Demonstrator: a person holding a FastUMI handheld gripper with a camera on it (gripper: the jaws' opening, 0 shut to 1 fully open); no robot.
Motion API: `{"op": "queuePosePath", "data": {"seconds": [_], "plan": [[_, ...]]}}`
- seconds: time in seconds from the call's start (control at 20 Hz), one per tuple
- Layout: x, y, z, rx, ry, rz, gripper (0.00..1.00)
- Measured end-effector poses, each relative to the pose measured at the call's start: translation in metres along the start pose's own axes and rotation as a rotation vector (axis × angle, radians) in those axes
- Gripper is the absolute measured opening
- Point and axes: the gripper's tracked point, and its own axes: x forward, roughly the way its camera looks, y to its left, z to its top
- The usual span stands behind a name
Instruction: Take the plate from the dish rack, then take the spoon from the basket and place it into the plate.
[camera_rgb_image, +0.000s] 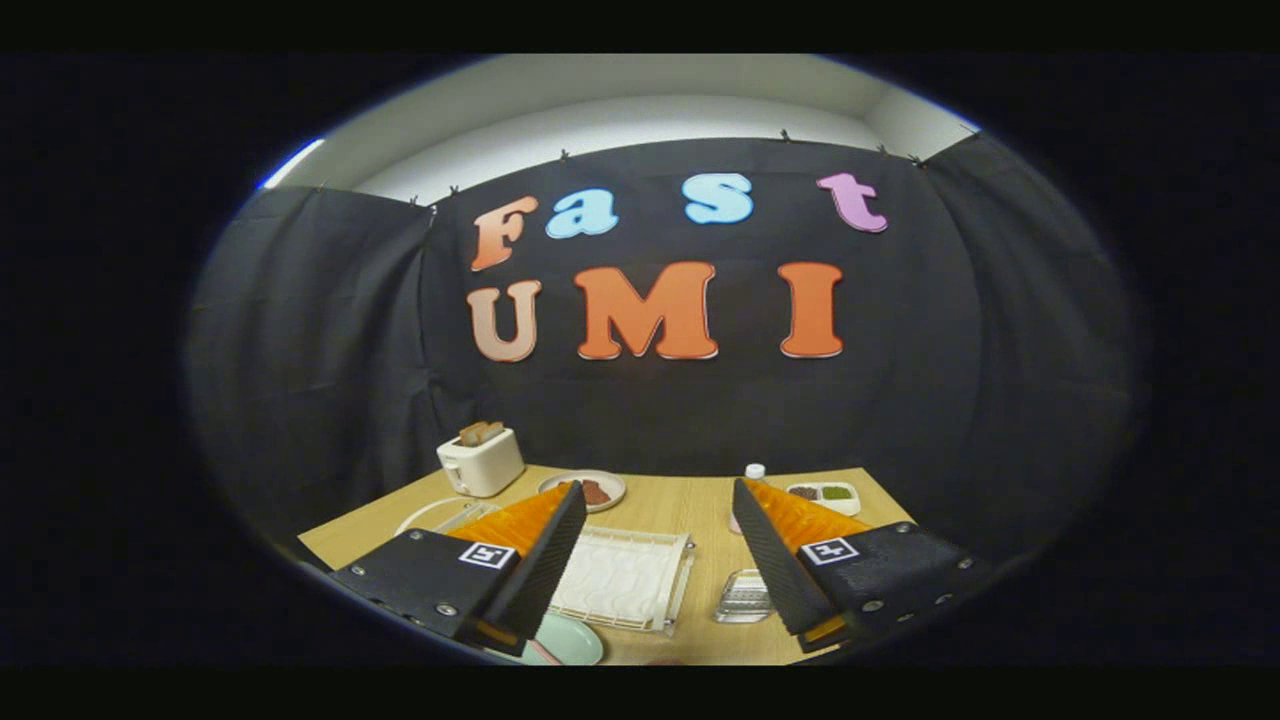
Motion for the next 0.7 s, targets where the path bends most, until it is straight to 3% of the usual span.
{"op": "queuePosePath", "data": {"seconds": [0.3,0.7], "plan": [[-0.013,-0.013,0.062,-0.056,-0.165,-0.085,0.97],[-0.037,-0.002,0.108,-0.079,-0.277,-0.071,0.97]]}}
